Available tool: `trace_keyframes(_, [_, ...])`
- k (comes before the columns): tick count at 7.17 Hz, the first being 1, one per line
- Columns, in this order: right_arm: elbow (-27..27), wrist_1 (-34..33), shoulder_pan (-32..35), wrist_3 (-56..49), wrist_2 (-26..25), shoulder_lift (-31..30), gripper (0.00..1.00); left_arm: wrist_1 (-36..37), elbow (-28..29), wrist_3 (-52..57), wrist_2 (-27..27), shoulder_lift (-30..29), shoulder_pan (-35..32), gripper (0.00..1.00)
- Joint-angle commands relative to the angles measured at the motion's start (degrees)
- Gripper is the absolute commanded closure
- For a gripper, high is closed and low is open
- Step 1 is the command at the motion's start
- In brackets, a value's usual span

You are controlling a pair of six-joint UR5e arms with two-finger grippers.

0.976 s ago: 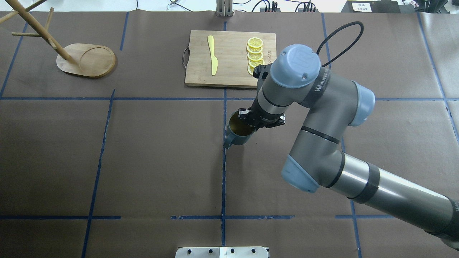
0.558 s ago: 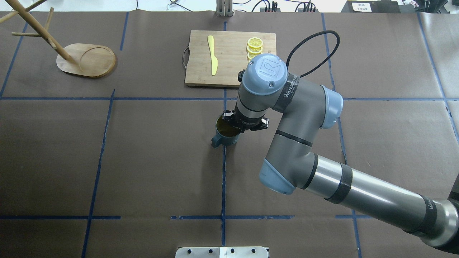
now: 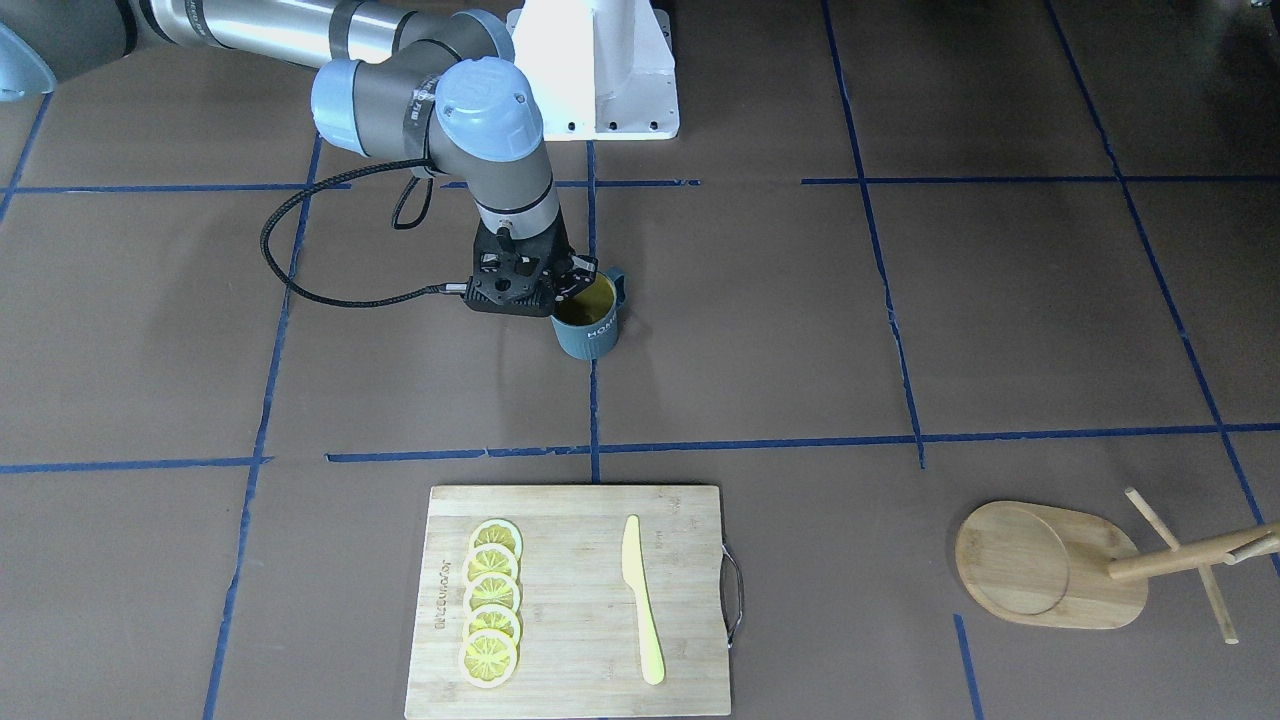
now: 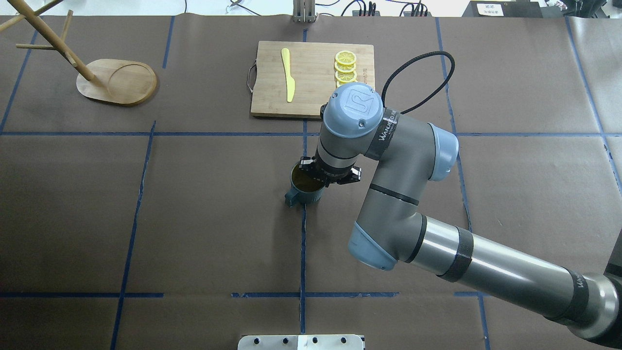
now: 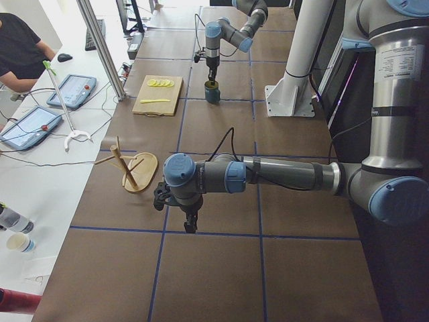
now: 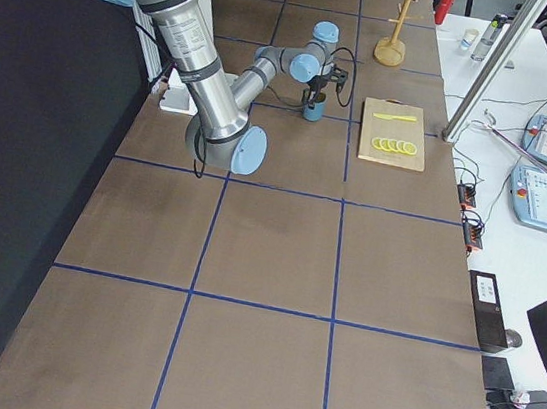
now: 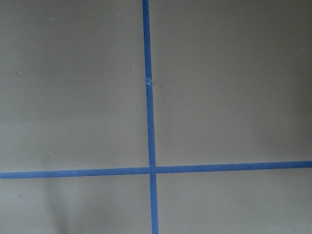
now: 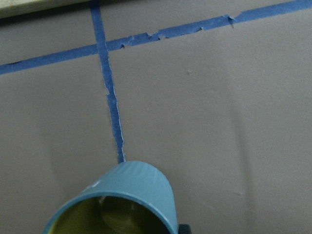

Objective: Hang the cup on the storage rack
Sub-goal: 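Carry the teal mug to the table center and set it down with the right gripper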

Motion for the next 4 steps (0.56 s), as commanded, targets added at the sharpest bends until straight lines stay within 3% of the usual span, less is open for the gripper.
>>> trace_keyframes(1, [0.06, 0.28, -0.06, -0.19, 0.02, -0.22, 0.00, 0.00, -0.07, 0.00, 0.09, 0.00, 0.00, 0.00])
trace_keyframes(4, [0.41, 0.55, 0.03, -0.10, 0.29, -0.05, 0.00, 0.00, -0.07, 0.00, 0.00, 0.00, 0.00, 0.00])
